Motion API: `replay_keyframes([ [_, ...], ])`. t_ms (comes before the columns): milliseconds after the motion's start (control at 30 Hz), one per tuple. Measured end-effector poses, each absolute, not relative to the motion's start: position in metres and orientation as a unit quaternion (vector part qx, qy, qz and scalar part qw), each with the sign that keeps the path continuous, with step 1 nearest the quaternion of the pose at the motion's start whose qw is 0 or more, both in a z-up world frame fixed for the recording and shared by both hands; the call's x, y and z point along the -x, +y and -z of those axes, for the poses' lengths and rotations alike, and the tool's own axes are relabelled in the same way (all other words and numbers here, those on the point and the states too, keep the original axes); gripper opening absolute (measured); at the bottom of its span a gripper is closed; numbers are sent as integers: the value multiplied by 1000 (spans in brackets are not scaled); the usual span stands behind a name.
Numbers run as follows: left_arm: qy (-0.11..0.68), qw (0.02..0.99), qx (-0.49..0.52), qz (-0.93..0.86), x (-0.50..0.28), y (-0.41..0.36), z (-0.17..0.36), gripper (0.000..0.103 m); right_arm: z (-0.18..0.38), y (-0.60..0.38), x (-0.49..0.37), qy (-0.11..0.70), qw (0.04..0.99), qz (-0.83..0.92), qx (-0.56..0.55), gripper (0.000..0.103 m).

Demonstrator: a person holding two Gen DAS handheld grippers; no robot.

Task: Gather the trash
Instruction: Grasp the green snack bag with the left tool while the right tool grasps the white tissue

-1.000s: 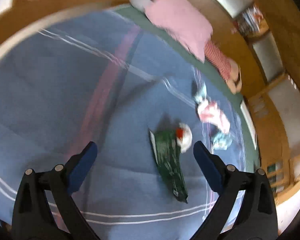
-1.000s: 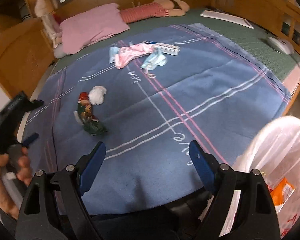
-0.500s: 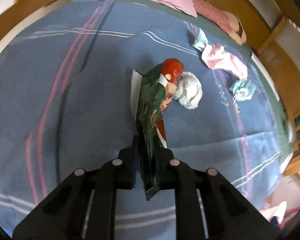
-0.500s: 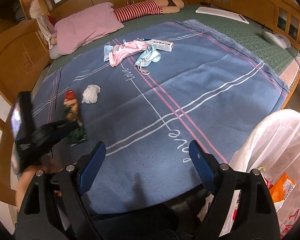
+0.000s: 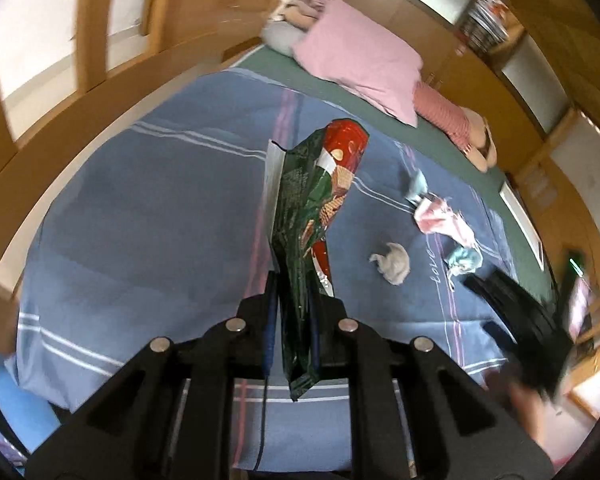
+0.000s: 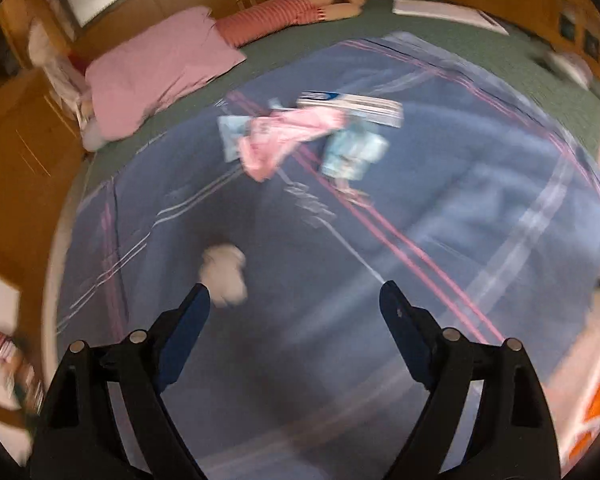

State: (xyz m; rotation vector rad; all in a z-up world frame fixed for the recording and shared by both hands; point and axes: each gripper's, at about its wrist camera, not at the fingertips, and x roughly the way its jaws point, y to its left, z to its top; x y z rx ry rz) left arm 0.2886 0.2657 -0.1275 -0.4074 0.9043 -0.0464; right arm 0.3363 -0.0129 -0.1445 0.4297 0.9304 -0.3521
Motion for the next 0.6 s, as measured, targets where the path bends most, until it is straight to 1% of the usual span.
replay_keyframes([
  [67,433,878,202,22,-289,268,126,14,164,10,-377,461,855,189,-141,85],
  [167,431,878,203,34,-284,271,120,14,187,29,-403,482,852,189,-76,85],
  [267,427,881,199,42,-283,265,117,14,210,32,-416,514,836,186,-52,85],
  [300,429,879,201,45,-283,263,118,14,216,30,-417,522,833,172,-67,85],
  [333,432,878,201,48,-283,261,120,14,220,27,-416,527,830,159,-84,82],
  [400,436,877,195,56,-283,253,121,14,219,26,-414,527,832,138,-102,68],
  [467,436,878,190,60,-283,250,121,14,213,35,-409,523,840,110,-93,34],
  [500,437,878,187,61,-282,248,121,14,212,39,-407,522,843,105,-81,26],
  [600,439,877,185,58,-284,250,123,14,208,52,-397,518,849,88,-51,24],
])
